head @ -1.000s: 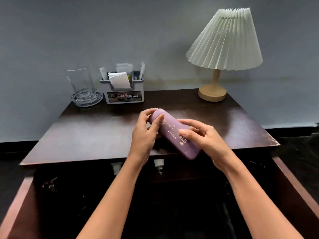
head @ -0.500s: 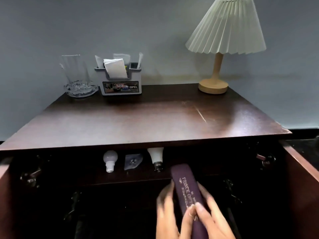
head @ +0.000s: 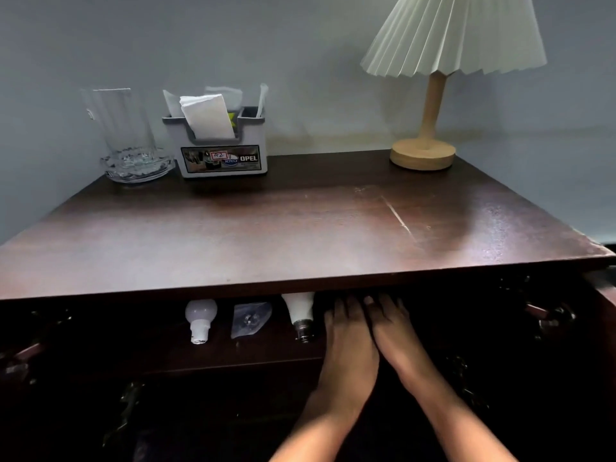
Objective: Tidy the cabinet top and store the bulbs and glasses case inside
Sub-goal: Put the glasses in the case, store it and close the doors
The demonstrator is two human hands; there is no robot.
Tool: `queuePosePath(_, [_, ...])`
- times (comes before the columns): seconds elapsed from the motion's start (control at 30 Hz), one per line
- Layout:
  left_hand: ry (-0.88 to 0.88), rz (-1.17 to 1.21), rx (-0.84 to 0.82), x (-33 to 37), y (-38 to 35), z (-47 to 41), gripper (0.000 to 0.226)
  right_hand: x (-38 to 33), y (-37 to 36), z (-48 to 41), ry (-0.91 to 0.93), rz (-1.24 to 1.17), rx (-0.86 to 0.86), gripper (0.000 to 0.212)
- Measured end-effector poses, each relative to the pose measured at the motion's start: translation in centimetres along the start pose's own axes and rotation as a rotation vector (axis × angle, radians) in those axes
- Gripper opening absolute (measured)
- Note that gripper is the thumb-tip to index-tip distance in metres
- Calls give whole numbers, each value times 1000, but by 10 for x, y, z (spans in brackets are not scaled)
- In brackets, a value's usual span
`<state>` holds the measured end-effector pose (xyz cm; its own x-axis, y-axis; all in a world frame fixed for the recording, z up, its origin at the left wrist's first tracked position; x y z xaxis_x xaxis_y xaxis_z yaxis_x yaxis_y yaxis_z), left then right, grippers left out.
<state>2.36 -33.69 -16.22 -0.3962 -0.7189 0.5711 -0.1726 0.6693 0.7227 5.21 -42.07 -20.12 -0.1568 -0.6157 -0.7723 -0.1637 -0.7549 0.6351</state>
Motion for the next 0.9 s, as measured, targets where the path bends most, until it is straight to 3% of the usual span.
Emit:
queuePosePath(0.1, [48,-27,-34,-6,-5,-7,33,0,-6,-7,-19,17,-12,28])
queuePosePath(0.23, [128,125,-55,-24,-20,-7,49,-5,-6,-11,-25,119,-44,33])
queuePosePath(0.33, [169,104,-89,-27,-25,-8,38,-11,-4,-11,1,212,-89,35])
queuePosePath(0.5, [218,121,-80,-29,-28,-6,44,-14,2,-8,-16,208,-75,35])
queuePosePath(0.63, [240,168,-79,-26,-24,2,47,-2,10,11,-18,203,116,37])
queuePosePath(0.73, [174,309,-22,-9,-1,21,61,-9,29,49,122,183,314,48])
queuePosePath(0.8, [93,344,-21,7,21,44,69,-27,48,86,252,148,392,41])
queuePosePath(0.9, [-109,254,70,30,67,91,47,-53,85,143,440,164,451,28])
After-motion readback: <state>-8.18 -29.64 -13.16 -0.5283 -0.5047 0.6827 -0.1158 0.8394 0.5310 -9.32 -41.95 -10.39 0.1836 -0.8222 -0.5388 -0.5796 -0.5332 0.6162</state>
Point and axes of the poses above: each hand's wrist, its own z-axis away from the middle knuckle, its own y-axis out of the back of the hand, x = y × z, the point moved 6 cm from there along -z, towards the middle knuckle, and after that the axes turned 8 degrees about z, right-handed, at the moved point
